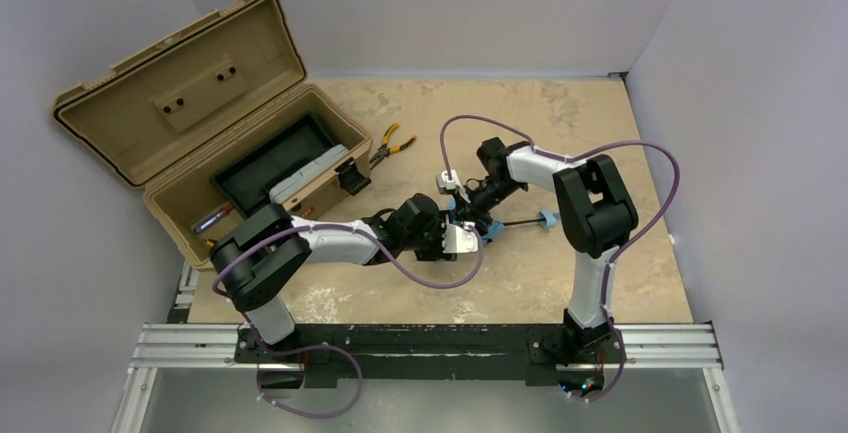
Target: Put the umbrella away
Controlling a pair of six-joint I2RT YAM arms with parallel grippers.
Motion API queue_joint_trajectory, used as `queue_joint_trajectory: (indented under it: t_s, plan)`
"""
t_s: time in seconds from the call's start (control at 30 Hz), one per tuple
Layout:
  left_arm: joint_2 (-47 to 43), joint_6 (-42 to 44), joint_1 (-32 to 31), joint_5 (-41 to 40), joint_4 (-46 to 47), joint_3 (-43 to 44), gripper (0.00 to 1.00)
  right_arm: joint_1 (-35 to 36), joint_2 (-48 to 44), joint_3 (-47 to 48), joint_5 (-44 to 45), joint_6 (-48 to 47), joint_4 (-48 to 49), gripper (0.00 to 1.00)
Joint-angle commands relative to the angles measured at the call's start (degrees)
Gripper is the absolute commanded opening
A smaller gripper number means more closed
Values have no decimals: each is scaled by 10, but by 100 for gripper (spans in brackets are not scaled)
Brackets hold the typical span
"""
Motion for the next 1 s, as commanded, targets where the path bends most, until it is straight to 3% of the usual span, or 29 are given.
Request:
queue_joint_trajectory:
  t_s: [0.0,0.1,0.2,0.27,0.33,0.37,0.4,0.7,0.83,0.97]
  plan:
    - [35,-7,4,16,-36,29,47,11,52,-29,65,1,-48,0]
    - [51,-15,4,19,-53,40,32,11,51,-23,54,7,-48,0]
    - [64,-28,4,24,-57,46,35,10,48,-20,45,8,-47,0]
    - [75,-36,4,29,-65,55,30,10,46,-19,43,10,-46,0]
    - [87,-41,6,33,-80,68,15,9,44,-17,43,11,-44,2]
    - [92,-43,7,33,-88,73,3,7,41,-17,44,12,-41,4]
    - [95,-48,9,32,-91,76,0,5,38,-18,44,13,-39,6]
    - [105,-103,46,77,-177,100,0,-57,-11,12,14,-12,-64,46]
    - [126,-124,59,88,-218,129,0,-92,-33,39,0,-43,-93,70]
    - [133,-132,60,90,-232,135,0,-129,-47,64,-9,-71,-121,75]
